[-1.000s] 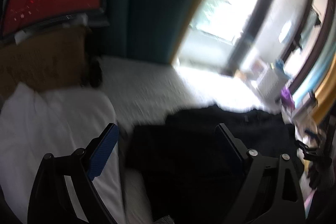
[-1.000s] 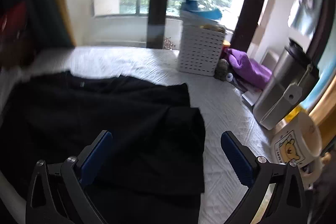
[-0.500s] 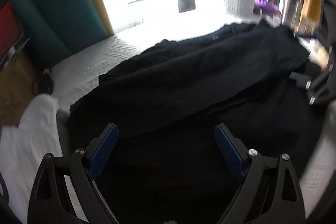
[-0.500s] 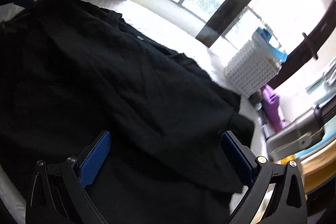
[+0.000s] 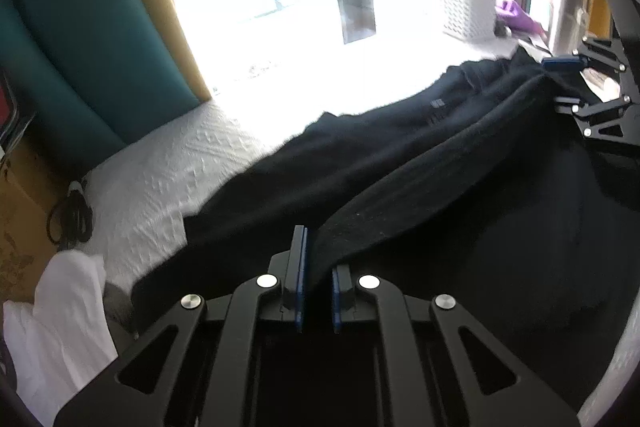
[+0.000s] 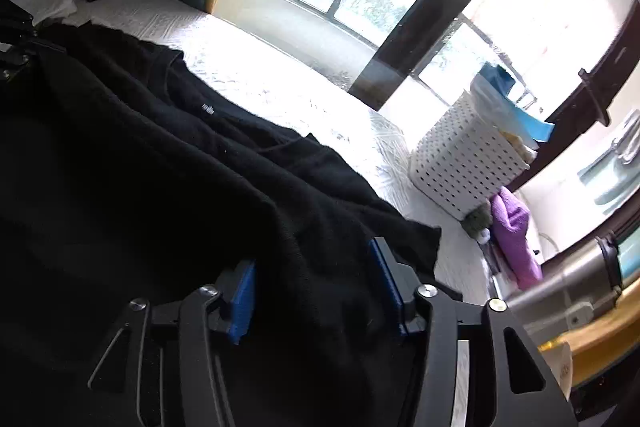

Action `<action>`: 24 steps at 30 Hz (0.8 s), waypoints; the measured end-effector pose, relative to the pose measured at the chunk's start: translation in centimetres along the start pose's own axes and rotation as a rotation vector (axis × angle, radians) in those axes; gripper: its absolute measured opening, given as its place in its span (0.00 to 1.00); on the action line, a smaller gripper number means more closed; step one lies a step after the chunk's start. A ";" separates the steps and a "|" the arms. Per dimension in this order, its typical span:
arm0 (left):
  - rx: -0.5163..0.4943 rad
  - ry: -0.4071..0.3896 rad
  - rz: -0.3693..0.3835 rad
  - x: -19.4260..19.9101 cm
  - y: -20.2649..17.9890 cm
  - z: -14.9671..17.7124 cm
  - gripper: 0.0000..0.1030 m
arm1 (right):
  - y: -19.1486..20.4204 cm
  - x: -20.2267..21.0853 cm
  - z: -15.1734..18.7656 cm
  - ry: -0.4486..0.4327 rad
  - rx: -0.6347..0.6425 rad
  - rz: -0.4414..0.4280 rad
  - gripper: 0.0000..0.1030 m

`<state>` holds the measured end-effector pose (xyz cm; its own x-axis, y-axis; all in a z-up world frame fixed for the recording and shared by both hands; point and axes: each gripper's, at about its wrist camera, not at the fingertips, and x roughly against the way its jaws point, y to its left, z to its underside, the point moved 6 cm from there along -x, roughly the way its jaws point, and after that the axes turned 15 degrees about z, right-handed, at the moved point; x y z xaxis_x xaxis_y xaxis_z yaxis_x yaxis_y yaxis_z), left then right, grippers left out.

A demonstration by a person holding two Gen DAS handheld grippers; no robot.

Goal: Fold small clothes

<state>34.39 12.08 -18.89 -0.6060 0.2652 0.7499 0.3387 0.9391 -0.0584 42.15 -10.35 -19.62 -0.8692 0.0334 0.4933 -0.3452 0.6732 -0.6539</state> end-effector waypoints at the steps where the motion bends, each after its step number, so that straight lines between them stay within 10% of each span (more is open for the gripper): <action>1: -0.001 -0.005 -0.005 -0.2 0.4 -0.5 0.08 | -0.2 -0.3 -0.5 -0.003 -0.012 0.005 0.52; 11: 0.078 -0.070 -0.026 -1.5 5.3 -6.3 0.17 | -2.8 -6.3 -5.0 0.030 -0.086 0.005 0.52; 16: 0.151 -0.093 -0.074 -1.3 8.3 -7.5 0.60 | -4.7 -8.4 -5.7 0.036 -0.130 0.012 1.00; 24: 0.289 -0.157 -0.105 3.4 12.9 -5.8 0.69 | -7.1 -7.8 -4.9 0.030 -0.236 0.009 1.00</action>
<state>40.92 23.83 -13.28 -0.7377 0.1727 0.6526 0.0640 0.9803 -0.1871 53.09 -11.76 -15.99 -0.8599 0.0596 0.5070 -0.2420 0.8269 -0.5076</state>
